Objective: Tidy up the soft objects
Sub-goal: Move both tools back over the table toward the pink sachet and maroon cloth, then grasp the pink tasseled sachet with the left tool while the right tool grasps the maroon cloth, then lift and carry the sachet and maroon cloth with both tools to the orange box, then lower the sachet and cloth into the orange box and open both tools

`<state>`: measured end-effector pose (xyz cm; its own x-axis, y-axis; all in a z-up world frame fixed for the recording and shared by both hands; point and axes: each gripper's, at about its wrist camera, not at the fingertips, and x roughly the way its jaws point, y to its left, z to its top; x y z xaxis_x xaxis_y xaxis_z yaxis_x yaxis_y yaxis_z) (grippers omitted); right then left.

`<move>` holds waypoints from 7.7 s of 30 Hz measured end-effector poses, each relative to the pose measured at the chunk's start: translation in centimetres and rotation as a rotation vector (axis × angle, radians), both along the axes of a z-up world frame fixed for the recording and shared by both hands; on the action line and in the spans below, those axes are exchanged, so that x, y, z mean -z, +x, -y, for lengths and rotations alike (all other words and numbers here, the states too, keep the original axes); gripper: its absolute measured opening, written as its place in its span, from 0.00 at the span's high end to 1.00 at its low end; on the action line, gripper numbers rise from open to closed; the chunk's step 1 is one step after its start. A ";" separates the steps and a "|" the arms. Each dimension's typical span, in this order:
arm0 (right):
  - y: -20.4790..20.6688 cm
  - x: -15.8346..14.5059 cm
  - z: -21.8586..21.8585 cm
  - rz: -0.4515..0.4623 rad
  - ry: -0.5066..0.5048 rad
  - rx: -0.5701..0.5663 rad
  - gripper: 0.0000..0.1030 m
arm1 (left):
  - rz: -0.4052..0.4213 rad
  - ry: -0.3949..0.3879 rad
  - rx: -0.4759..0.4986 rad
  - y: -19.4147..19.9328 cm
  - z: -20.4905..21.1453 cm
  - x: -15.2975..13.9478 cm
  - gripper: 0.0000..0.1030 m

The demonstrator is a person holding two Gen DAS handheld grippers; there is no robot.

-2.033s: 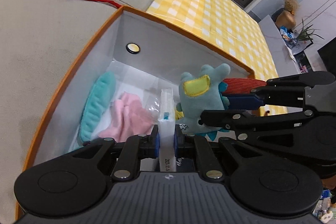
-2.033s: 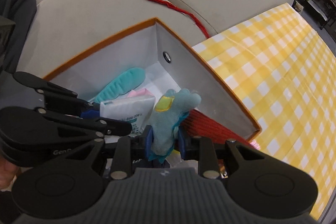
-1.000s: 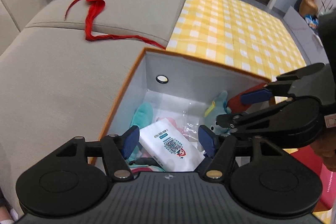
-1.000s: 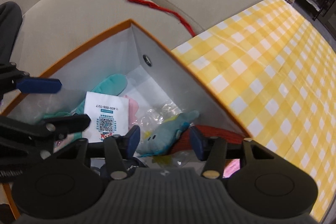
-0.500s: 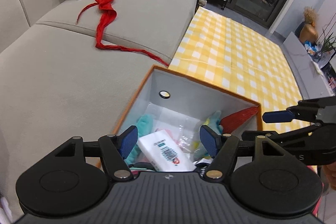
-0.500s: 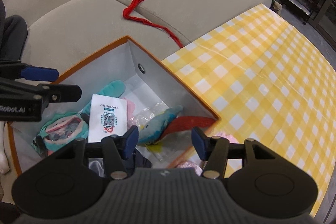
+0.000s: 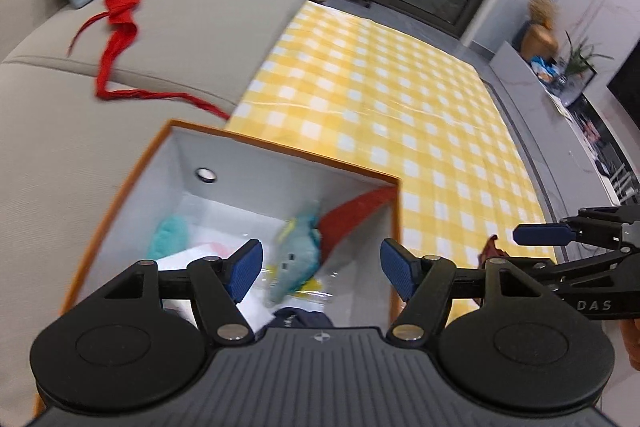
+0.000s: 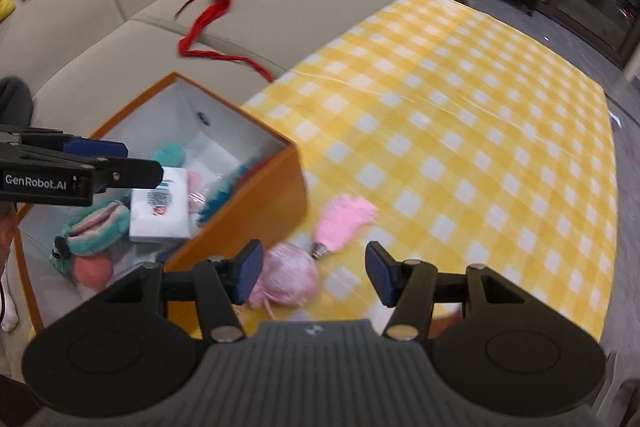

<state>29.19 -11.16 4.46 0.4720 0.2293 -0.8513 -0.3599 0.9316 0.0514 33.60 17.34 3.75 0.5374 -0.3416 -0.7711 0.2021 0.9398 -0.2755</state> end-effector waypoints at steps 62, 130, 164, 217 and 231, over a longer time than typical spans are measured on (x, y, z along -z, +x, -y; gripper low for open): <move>-3.1 11.7 22.6 -0.029 0.185 0.431 0.34 | -0.271 0.863 1.050 2.5 23.5 10.1 0.27; -4.8 6.4 22.0 0.120 0.200 0.312 0.95 | -0.186 0.946 0.931 -0.8 23.3 2.5 0.52; -10.4 -3.1 16.8 0.304 0.210 0.192 0.95 | 0.054 0.865 0.651 -9.5 18.6 -8.8 0.52; -7.1 -5.4 -15.5 0.214 -0.056 -0.277 0.95 | -0.010 0.125 0.172 -7.3 -6.2 0.2 0.52; -1.2 -1.2 -18.1 0.129 -0.101 -0.296 0.94 | -0.097 0.123 0.132 -4.5 -6.3 3.3 0.52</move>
